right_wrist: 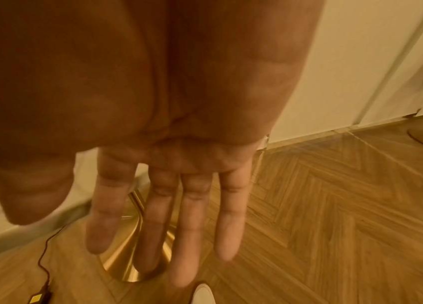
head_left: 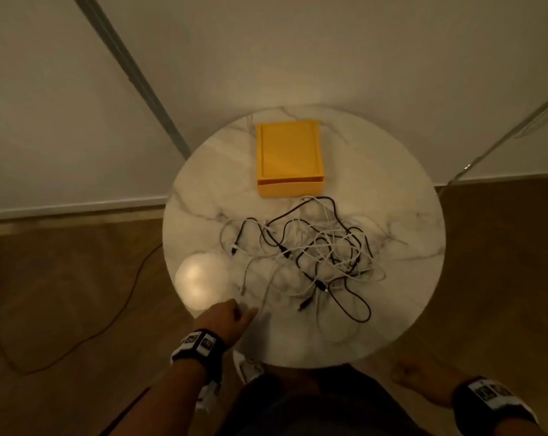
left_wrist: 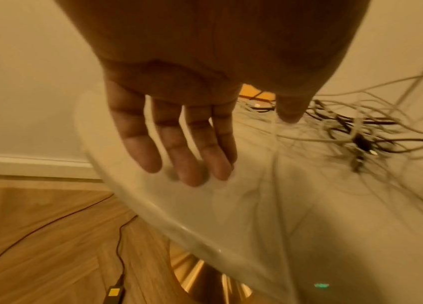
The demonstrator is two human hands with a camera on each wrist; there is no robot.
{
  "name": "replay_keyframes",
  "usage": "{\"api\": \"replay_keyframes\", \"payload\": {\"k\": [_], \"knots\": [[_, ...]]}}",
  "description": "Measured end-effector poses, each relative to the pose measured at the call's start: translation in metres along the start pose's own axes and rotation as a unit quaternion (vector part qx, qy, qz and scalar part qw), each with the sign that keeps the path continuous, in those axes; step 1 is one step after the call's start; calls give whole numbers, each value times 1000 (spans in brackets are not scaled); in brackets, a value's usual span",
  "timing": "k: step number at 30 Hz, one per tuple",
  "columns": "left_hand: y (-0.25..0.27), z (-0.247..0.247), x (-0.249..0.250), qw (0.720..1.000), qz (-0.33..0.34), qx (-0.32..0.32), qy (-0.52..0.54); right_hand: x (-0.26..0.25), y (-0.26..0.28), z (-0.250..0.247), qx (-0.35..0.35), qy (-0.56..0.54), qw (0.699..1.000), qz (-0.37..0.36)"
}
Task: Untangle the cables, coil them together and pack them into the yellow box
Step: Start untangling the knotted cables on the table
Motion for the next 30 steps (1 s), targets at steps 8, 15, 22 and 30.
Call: {"api": "replay_keyframes", "payload": {"k": [8,15,22,30], "knots": [[22,10,10,994,40,-38,90,-21,-7,-28,46,56,994,-79],[70,-101,56,944,214,156,196,-166,4,-108,238,50,911,-333],[105,-166,98,866,369,259,214,-291,7,-140,238,83,853,-457],[114,-182,51,838,242,373,316,-274,14,-172,337,142,826,-428]]}}
Point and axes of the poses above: each hand's wrist, its own y-axis away from the middle knuckle, its own z-axis out of the palm, x = y × z, the point moved 4 cm from there along -y, towards the middle knuckle, and after that the axes turned 13 degrees about -z, right-handed, at the moved point
